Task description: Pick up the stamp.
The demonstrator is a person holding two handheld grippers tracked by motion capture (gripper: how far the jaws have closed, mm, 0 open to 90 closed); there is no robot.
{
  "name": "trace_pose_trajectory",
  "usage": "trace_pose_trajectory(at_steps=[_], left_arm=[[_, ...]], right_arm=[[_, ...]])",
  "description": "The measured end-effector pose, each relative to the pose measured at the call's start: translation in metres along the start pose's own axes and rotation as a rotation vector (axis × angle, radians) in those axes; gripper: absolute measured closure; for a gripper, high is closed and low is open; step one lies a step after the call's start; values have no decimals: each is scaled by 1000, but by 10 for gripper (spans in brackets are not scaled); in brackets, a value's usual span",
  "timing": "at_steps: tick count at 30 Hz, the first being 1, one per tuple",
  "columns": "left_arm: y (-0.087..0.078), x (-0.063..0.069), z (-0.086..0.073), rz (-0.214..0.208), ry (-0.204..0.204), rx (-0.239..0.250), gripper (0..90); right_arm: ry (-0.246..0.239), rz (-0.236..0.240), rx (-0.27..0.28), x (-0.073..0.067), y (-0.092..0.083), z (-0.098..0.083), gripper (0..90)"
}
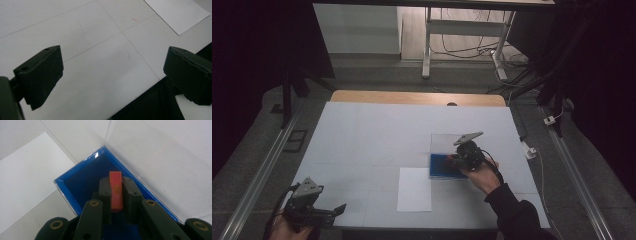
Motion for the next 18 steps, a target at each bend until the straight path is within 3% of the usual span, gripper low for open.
trace_pose_trajectory(at_steps=[8,18], left_arm=[[0,1,0,-1,5,2,36],[-1,1,0,-8,6,5,35]], right_arm=[[11,-3,31,-1,-5,3,793],[-16,37,70,-10,-18,7,793]])
Point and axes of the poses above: each handheld gripper's, and its own axes: y roughly forward along the jaws, z roughly out of its top, x roughly to its right, the point moved 9 cm from there along y, roughly forward along the jaws, and after that the axes turned 11 degrees about z, right-handed, at the moved point
